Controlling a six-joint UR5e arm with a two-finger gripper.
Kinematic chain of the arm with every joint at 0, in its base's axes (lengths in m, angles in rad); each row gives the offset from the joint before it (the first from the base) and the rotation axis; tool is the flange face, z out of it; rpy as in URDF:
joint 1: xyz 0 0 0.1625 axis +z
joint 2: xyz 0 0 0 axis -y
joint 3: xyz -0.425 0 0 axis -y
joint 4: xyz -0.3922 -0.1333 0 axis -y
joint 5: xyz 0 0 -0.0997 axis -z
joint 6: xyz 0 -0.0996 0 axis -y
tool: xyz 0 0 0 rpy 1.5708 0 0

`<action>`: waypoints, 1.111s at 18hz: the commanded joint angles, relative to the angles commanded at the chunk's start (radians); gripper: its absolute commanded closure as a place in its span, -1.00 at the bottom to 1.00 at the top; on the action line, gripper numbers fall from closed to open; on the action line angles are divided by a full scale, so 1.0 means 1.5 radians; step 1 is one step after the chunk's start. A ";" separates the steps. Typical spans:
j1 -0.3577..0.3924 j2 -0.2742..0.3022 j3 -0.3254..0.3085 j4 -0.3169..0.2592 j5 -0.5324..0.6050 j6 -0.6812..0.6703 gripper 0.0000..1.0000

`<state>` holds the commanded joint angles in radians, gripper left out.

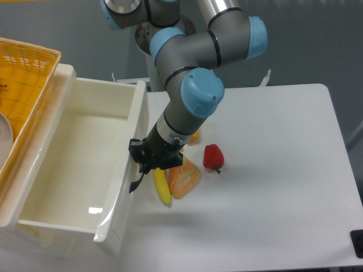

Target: Slide the top white drawer open

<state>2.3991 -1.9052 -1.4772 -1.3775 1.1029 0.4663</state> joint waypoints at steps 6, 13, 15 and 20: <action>0.004 0.000 0.001 0.001 -0.002 0.001 -0.02; 0.010 -0.007 0.000 0.001 -0.002 0.001 -0.24; 0.015 -0.008 0.000 0.001 -0.002 0.001 -0.34; 0.035 -0.004 0.001 0.001 -0.002 0.001 -0.73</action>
<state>2.4512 -1.9114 -1.4757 -1.3760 1.0999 0.4679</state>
